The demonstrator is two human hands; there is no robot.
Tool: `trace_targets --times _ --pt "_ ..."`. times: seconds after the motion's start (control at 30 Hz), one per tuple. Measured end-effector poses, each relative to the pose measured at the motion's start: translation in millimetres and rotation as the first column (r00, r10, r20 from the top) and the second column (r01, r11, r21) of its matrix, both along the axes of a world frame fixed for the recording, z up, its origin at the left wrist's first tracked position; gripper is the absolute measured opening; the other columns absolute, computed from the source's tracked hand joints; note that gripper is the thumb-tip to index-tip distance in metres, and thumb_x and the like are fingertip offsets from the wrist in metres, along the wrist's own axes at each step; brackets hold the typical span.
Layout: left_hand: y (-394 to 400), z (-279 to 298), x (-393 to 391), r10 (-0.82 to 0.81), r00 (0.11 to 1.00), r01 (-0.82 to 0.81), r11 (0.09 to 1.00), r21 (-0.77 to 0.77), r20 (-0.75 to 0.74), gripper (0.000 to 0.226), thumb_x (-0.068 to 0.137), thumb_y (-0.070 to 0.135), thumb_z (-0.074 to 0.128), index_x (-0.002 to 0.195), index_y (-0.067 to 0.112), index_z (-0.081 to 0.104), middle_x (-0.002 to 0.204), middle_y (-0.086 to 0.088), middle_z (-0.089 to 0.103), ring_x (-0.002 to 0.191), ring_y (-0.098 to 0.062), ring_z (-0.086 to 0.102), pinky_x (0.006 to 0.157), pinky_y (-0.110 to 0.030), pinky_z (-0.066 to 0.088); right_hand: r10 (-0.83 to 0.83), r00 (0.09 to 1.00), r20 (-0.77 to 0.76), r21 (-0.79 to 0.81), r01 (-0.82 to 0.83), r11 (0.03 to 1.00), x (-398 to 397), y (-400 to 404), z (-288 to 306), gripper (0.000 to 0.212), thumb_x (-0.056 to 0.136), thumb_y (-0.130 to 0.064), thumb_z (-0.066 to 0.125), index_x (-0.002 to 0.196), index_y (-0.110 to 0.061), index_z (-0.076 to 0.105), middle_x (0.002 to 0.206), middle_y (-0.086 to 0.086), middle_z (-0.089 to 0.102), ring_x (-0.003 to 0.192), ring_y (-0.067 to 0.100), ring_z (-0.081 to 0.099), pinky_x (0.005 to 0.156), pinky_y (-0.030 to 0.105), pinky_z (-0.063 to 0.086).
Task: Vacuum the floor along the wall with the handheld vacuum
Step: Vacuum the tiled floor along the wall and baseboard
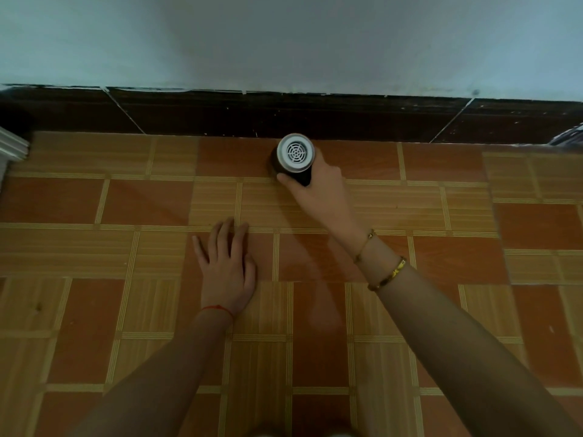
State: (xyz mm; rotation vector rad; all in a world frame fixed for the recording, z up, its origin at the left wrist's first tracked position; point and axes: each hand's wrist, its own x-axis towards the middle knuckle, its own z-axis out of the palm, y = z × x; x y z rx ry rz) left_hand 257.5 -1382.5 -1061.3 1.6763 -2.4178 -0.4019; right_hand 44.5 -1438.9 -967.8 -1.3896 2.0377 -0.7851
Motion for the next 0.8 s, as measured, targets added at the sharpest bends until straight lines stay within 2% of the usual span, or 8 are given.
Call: trace_targets --times 0.13,0.23,0.5,0.57,0.8 --pt "0 0 0 0.006 1.0 -0.006 1.0 0.003 0.001 0.056 0.092 0.031 0.034 0.147 0.018 0.04 0.156 -0.008 0.033 0.149 -0.026 0.023 0.118 -0.067 0.005 -0.08 0.995 -0.06 -0.008 0.08 0.997 -7 -11 1 0.067 0.085 -0.052 0.064 0.137 -0.017 0.042 0.118 0.006 0.067 0.106 0.03 0.064 0.083 0.045 0.054" --pt "-1 0 0 0.001 1.0 -0.001 1.0 0.006 0.012 0.057 0.092 0.031 0.035 0.147 0.018 0.04 0.156 -0.008 0.033 0.149 -0.026 0.024 0.118 -0.067 0.006 -0.064 0.994 -0.092 0.004 0.065 0.998 -2 -22 1 0.068 0.086 -0.052 0.063 0.139 -0.015 0.04 0.118 0.008 0.066 0.105 0.031 0.064 0.081 0.043 0.054" --pt "-1 0 1 -0.006 1.0 0.006 1.0 0.007 0.019 0.058 0.091 0.031 0.037 0.148 0.018 0.04 0.157 -0.009 0.034 0.149 -0.027 0.024 0.117 -0.067 0.007 0.208 0.978 -0.007 0.032 -0.208 0.978 35 -35 -3 0.07 0.084 -0.053 0.065 0.141 -0.021 0.039 0.126 0.003 0.064 0.113 0.025 0.061 0.089 0.043 0.053" --pt "-1 0 1 -0.009 1.0 0.009 1.0 0.006 0.023 0.058 0.091 0.03 0.037 0.148 0.018 0.039 0.157 -0.008 0.033 0.149 -0.027 0.024 0.117 -0.067 0.007 0.226 0.974 -0.006 0.021 -0.226 0.974 37 -32 -4 0.071 0.084 -0.054 0.065 0.141 -0.022 0.039 0.125 0.002 0.065 0.113 0.025 0.061 0.089 0.044 0.053" --pt "-1 -1 1 -0.004 1.0 0.004 1.0 0.001 0.008 0.056 0.092 0.03 0.036 0.147 0.019 0.04 0.156 -0.009 0.033 0.149 -0.026 0.024 0.118 -0.066 0.006 0.015 1.0 -0.008 -0.019 -0.016 1.0 3 -5 -4 0.068 0.084 -0.05 0.067 0.137 -0.016 0.042 0.121 0.007 0.066 0.109 0.027 0.063 0.087 0.044 0.055"
